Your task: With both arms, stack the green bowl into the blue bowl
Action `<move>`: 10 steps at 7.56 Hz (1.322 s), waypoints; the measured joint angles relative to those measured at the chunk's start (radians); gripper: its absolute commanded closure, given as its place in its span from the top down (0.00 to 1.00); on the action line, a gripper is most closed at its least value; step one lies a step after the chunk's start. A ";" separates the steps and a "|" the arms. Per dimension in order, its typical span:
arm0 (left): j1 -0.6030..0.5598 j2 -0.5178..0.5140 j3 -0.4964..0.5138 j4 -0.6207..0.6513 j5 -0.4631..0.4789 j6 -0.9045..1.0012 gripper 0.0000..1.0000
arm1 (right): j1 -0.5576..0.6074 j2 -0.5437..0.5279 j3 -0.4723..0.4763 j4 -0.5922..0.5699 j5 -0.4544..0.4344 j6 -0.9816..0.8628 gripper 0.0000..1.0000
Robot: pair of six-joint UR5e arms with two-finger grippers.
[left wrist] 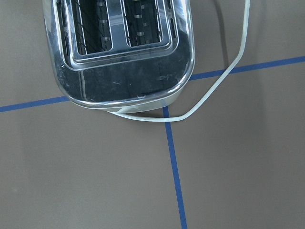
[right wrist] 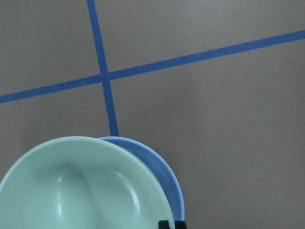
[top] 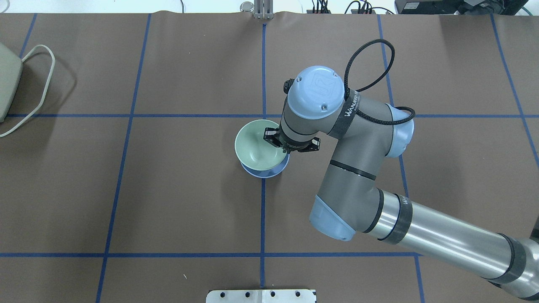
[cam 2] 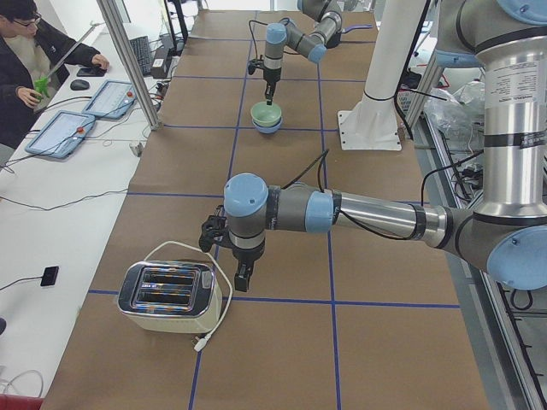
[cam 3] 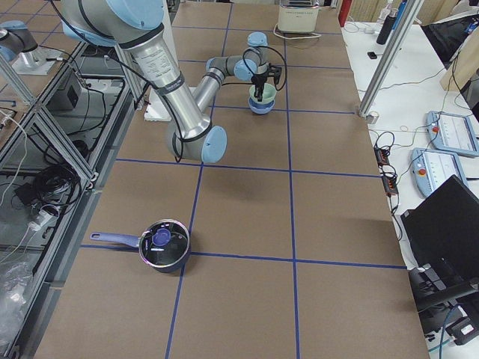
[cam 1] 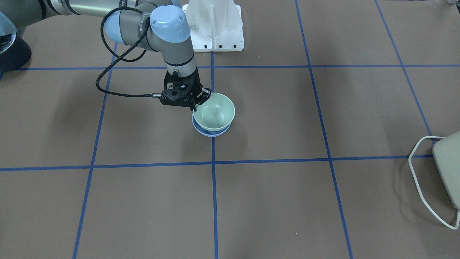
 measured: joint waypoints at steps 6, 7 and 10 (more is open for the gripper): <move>0.001 -0.001 0.001 0.000 0.000 0.000 0.99 | -0.015 -0.006 -0.031 0.017 -0.017 -0.011 0.01; 0.001 -0.001 0.001 0.000 0.000 0.000 0.99 | -0.015 -0.007 -0.032 0.017 -0.019 -0.018 0.40; 0.001 0.000 0.001 0.000 0.000 0.001 0.99 | -0.007 -0.003 -0.029 0.018 -0.022 -0.024 1.00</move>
